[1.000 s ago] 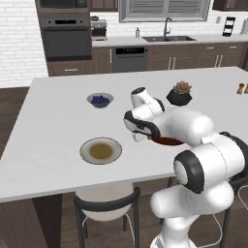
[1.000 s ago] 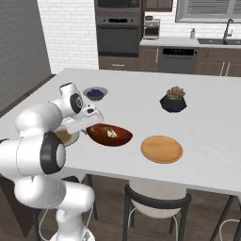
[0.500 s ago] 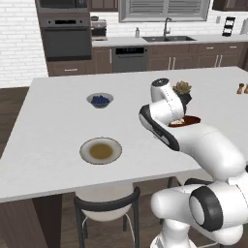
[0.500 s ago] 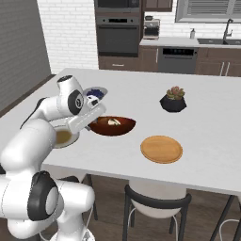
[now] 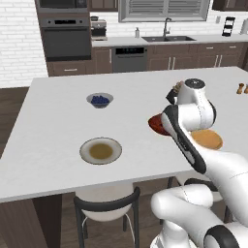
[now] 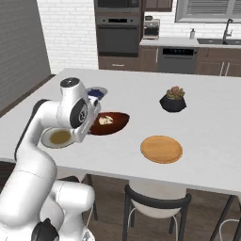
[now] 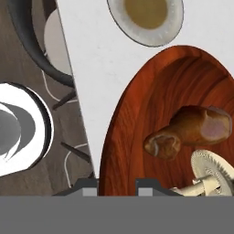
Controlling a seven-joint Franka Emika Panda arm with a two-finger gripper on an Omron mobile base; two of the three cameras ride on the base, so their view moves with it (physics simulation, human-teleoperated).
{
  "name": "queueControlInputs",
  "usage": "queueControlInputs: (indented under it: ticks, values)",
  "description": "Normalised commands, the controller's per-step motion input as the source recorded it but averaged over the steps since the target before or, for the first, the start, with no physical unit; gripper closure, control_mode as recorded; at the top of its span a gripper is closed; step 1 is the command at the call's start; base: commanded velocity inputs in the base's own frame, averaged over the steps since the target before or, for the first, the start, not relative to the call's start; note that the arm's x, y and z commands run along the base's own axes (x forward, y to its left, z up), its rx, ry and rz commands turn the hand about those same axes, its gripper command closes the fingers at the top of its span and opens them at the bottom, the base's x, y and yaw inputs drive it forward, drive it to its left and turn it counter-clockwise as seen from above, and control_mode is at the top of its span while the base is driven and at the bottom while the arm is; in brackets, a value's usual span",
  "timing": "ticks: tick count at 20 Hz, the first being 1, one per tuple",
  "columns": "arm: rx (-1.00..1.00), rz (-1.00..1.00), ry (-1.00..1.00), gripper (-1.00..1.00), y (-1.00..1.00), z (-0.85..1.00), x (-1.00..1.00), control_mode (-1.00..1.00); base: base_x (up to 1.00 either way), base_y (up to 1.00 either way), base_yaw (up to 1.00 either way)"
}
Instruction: Pick the chicken drumstick and mushroom from their plates and place them in the bowl. Then put the bowl in the fridge.
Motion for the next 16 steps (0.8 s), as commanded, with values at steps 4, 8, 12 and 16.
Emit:
queueControlInputs:
  ticks: [4,8,12,16]
  values:
    - [0.11,0.32,-0.02,1.00,0.00,0.64,-0.58,-1.00,0.00,0.00,0.00]
    - [0.01,0.10,0.00,1.00,0.00,0.57,-0.76,-1.00,0.00,0.00,0.00]
    - [0.06,0.00,0.02,1.00,0.00,0.64,-0.55,-1.00,0.00,0.00,0.00]
    - [0.16,0.02,-0.01,1.00,-0.01,0.33,-0.29,-1.00,0.00,0.00,0.00]
